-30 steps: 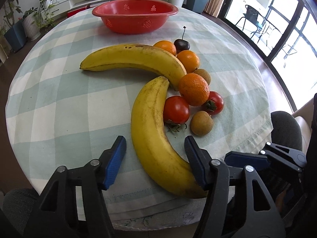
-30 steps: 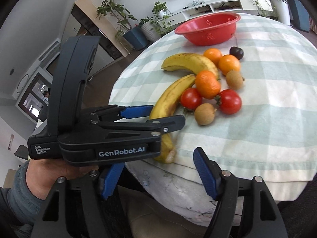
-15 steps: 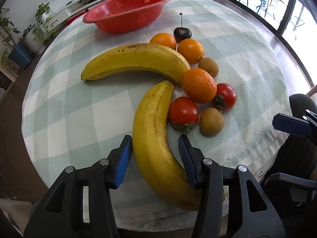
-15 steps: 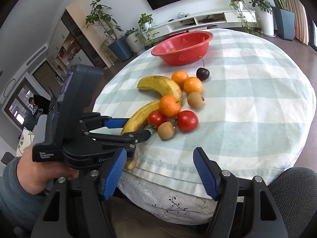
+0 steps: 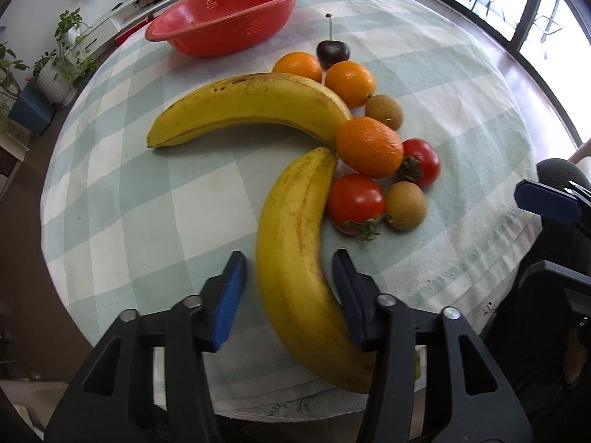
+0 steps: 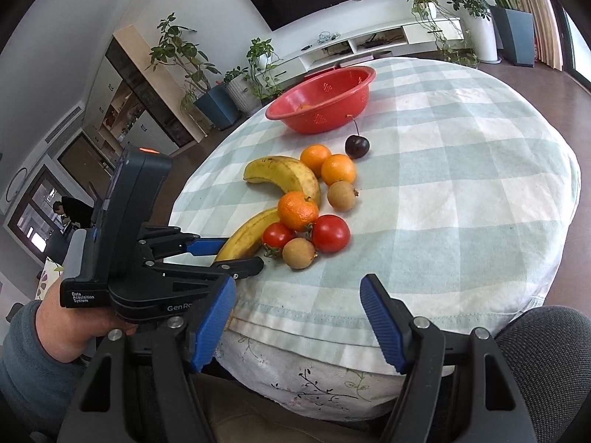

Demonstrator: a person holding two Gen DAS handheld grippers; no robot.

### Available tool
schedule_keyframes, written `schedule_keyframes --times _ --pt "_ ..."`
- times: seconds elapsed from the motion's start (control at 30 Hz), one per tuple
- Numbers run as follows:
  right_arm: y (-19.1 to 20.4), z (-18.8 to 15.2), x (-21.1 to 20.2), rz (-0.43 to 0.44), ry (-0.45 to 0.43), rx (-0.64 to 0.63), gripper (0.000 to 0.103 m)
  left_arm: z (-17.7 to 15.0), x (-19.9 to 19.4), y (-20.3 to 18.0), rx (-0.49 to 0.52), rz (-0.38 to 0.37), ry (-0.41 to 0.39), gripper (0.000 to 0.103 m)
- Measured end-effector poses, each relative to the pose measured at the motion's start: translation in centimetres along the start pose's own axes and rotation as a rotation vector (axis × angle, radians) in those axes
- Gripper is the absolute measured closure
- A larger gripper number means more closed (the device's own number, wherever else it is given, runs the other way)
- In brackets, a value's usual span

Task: Organize fruits
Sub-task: 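Close the left tool on the curved banana while the right tool approaches a red tomato, then grasp the red tomato with the right tool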

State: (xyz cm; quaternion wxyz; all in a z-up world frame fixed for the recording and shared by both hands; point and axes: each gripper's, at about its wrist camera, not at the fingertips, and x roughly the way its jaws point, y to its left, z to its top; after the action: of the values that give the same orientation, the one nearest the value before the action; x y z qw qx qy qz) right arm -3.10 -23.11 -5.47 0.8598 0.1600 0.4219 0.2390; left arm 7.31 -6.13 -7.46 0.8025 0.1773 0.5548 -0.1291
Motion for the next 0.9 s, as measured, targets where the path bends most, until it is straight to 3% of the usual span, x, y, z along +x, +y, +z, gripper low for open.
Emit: schedule_keyframes --times 0.13,0.17,0.2,0.27,0.37,0.57,0.9 --pt "-0.1 0.0 0.0 0.0 0.001 -0.003 0.03 -0.3 0.1 0.7 -0.006 -0.023 -0.008 0.039" --pt "-0.1 0.1 0.1 -0.002 0.0 -0.005 0.03 -0.3 0.0 0.8 0.006 -0.05 -0.013 0.049" --pt "-0.2 0.1 0.2 -0.004 0.001 -0.005 0.03 -0.2 0.0 0.9 0.009 -0.109 -0.013 0.067" --pt "-0.2 0.1 0.1 -0.008 0.003 -0.001 0.03 0.0 -0.1 0.9 0.034 -0.085 -0.023 0.072" --pt "0.0 0.0 0.2 -0.011 0.008 0.0 0.03 0.2 0.1 2.2 0.012 -0.128 -0.028 0.073" --pt "0.5 0.2 0.5 -0.031 0.01 -0.004 0.03 -0.2 -0.3 2.8 0.024 -0.123 -0.052 0.073" --pt "1.1 0.6 1.4 -0.065 0.022 -0.028 0.032 -1.4 -1.6 6.8 -0.102 -0.202 -0.137 0.073"
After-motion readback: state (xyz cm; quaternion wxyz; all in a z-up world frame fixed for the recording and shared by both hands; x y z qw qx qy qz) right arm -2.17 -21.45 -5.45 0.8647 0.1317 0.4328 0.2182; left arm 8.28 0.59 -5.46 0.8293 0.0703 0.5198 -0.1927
